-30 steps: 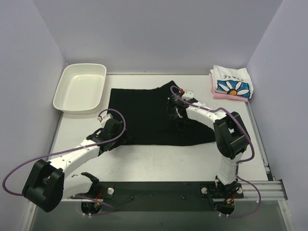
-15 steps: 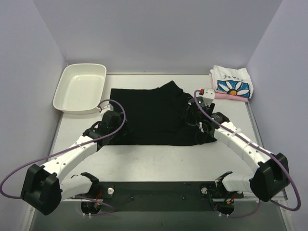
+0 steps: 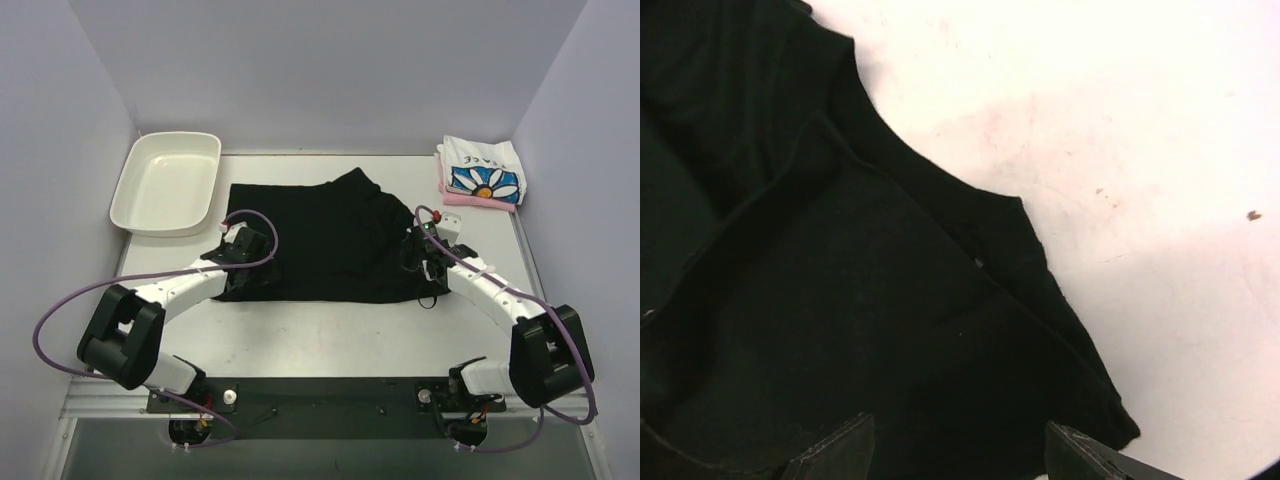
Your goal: Fold and stack the t-shirts
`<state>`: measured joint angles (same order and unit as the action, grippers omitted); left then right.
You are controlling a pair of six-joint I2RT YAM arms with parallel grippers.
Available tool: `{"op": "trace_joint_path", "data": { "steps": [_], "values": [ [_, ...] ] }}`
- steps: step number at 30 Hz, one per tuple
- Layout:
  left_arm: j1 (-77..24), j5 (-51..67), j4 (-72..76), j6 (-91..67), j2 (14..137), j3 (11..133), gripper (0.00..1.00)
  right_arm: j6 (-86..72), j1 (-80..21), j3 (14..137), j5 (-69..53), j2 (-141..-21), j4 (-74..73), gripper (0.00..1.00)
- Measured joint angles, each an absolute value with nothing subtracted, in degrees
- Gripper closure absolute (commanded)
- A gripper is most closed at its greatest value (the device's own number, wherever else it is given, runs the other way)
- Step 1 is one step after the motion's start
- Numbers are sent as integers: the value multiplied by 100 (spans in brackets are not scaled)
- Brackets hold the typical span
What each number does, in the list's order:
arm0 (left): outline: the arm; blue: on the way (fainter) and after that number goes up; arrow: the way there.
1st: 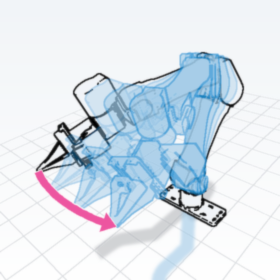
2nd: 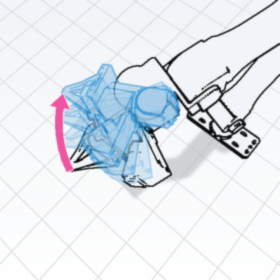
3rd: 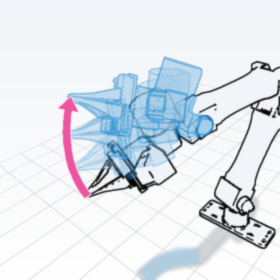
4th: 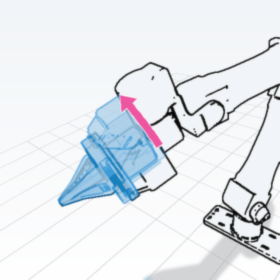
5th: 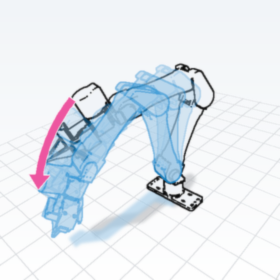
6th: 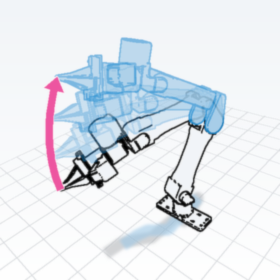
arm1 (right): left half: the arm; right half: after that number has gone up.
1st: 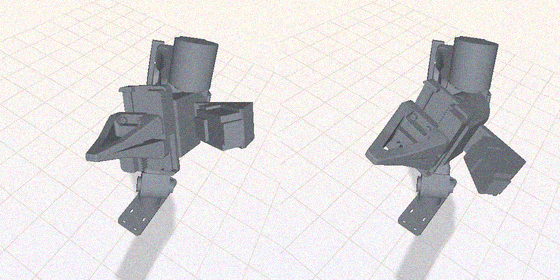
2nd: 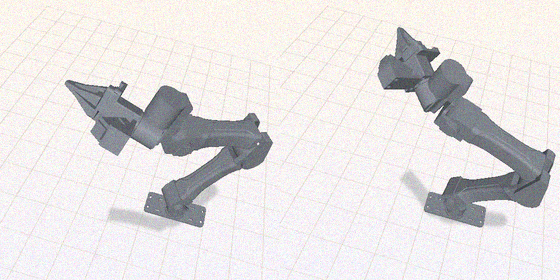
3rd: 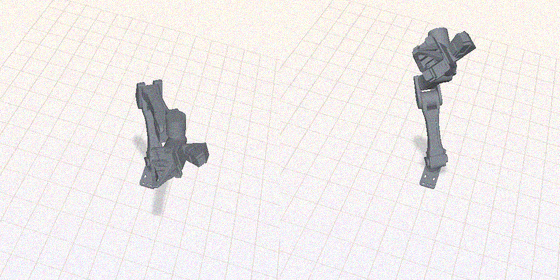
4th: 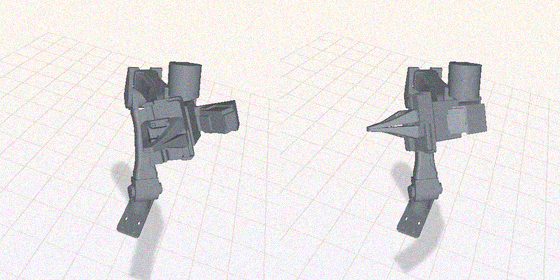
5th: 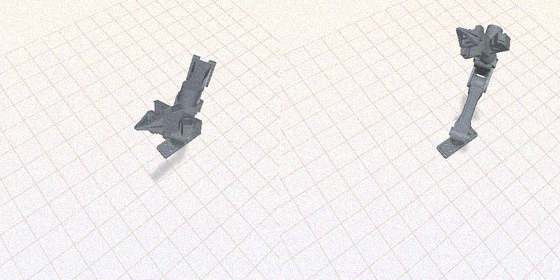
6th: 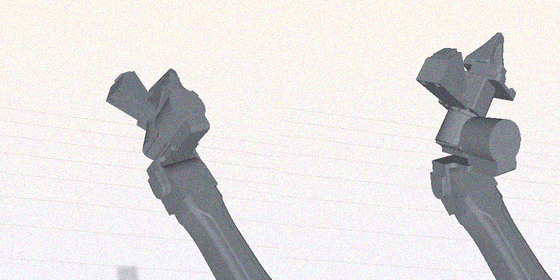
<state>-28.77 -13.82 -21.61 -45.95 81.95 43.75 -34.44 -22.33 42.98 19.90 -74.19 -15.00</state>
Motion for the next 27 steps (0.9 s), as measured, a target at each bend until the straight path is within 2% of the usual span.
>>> {"op": "trace_joint_path", "data": {
  "steps": [12, 27],
  "values": [
    [-2775, -1431, -2147, -4491, 8602, 4517, 2, -3511, -2104, 4252, 1319, -8147, -937, 33],
    [-2827, -1586, -1741, -4709, 8208, 4005, 4, -4377, -2528, 3776, 1280, -8084, -1271, 31]
  ]
}}
